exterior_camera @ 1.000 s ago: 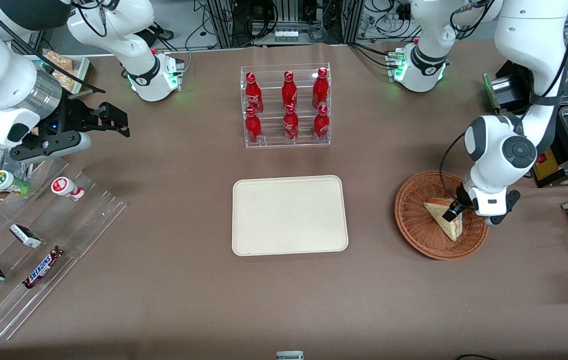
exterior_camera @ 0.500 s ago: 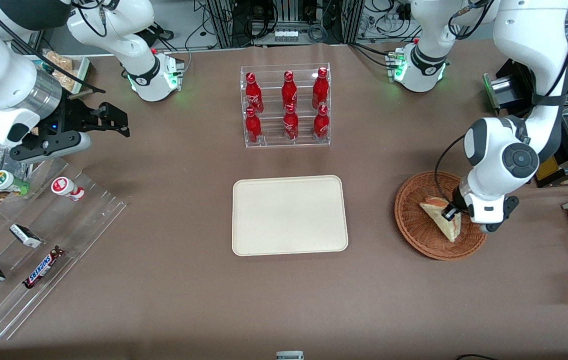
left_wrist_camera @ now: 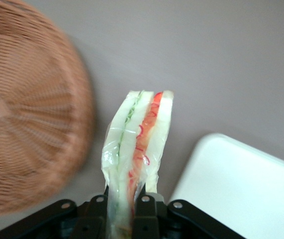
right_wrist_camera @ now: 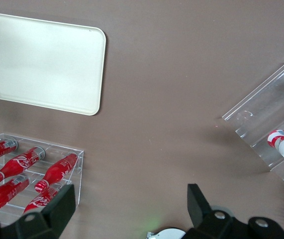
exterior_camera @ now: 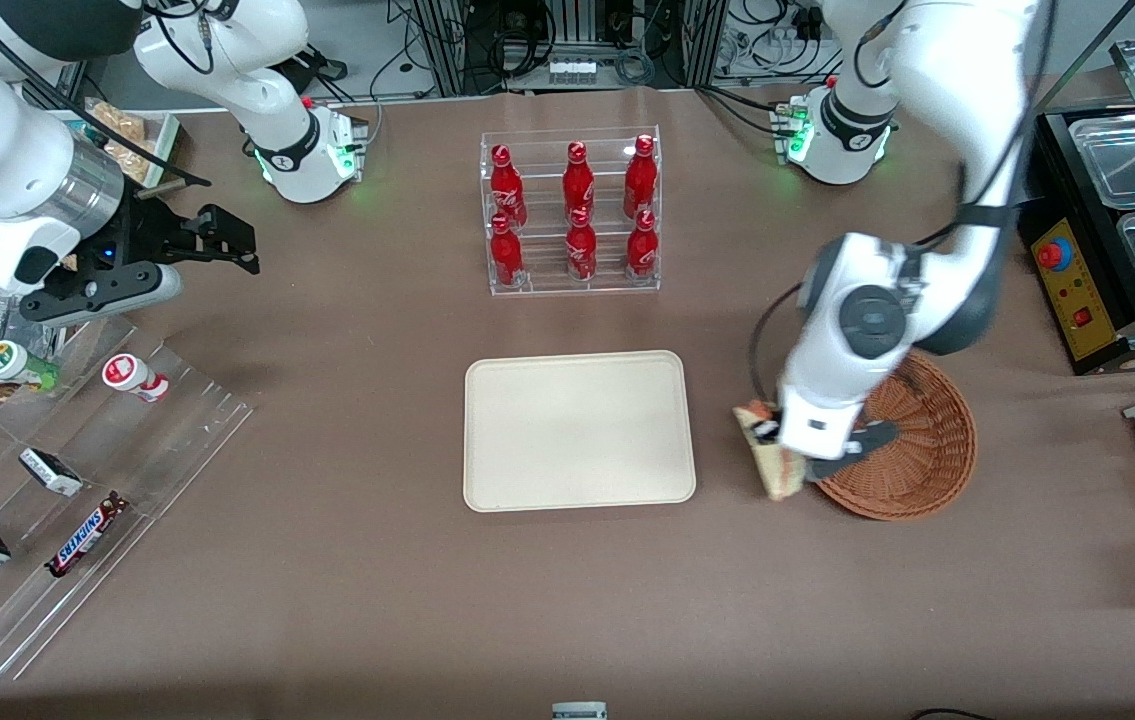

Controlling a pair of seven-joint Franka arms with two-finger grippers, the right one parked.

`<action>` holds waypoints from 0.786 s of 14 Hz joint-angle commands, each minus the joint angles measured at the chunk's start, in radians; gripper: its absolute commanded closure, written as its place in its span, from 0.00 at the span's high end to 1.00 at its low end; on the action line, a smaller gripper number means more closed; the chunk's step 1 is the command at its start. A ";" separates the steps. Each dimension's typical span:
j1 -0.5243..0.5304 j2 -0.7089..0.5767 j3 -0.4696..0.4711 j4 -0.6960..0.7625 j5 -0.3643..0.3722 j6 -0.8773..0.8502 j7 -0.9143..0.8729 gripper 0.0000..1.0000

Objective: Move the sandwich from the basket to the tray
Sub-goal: 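Carry the sandwich with the left gripper over the cream tray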

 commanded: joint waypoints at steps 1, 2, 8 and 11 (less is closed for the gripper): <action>-0.134 0.177 0.020 0.276 0.009 -0.138 -0.020 0.03; -0.173 0.220 0.020 0.342 0.015 -0.155 -0.044 0.03; -0.337 0.372 0.020 0.475 0.116 -0.143 -0.196 0.04; -0.356 0.394 0.017 0.464 0.103 -0.100 -0.228 0.07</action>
